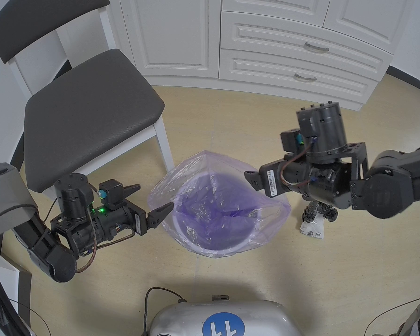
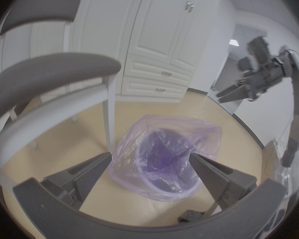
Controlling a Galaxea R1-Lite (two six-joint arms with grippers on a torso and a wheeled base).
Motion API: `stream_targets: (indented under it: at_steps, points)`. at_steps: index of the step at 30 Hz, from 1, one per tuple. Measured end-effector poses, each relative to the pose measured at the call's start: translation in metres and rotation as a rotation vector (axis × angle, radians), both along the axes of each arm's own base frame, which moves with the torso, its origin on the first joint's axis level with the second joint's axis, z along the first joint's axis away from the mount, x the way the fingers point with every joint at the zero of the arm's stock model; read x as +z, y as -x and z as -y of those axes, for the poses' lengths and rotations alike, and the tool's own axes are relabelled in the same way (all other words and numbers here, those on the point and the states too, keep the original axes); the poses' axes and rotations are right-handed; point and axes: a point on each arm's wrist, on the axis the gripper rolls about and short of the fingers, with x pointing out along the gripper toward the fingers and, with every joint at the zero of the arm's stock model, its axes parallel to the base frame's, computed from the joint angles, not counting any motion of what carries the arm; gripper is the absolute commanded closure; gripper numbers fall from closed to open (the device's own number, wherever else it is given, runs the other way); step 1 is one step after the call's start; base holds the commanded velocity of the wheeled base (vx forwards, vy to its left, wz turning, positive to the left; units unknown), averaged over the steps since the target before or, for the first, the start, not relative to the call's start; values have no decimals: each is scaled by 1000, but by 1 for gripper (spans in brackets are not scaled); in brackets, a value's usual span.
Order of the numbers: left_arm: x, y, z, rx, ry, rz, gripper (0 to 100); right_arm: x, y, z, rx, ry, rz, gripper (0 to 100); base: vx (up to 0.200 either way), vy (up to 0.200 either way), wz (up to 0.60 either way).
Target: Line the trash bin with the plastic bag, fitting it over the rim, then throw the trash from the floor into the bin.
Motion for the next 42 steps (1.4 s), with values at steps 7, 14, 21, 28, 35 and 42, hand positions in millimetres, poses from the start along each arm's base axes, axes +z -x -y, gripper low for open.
stream_targets:
  at_steps: [7,14,21,28,35,42]
  points:
    - [2,-18,18,139,49,-210,0,-3,19,17,-133,-216,-52,0,0,0,0]
    - [14,-30,26,197,81,-195,0,-13,8,16,-168,-335,90,0,0,0,0]
    - [15,-36,34,270,55,-221,0,-55,-6,17,-202,-266,107,0,0,0,0]
    - [27,-52,48,284,25,-248,0,-79,-12,17,-211,-210,65,0,0,0,0]
    - [19,-63,46,309,-23,-308,0,-94,-19,14,-218,-192,58,0,0,0,0]
    - [5,-78,22,374,-16,-289,0,-105,-24,12,-213,-186,97,0,0,0,0]
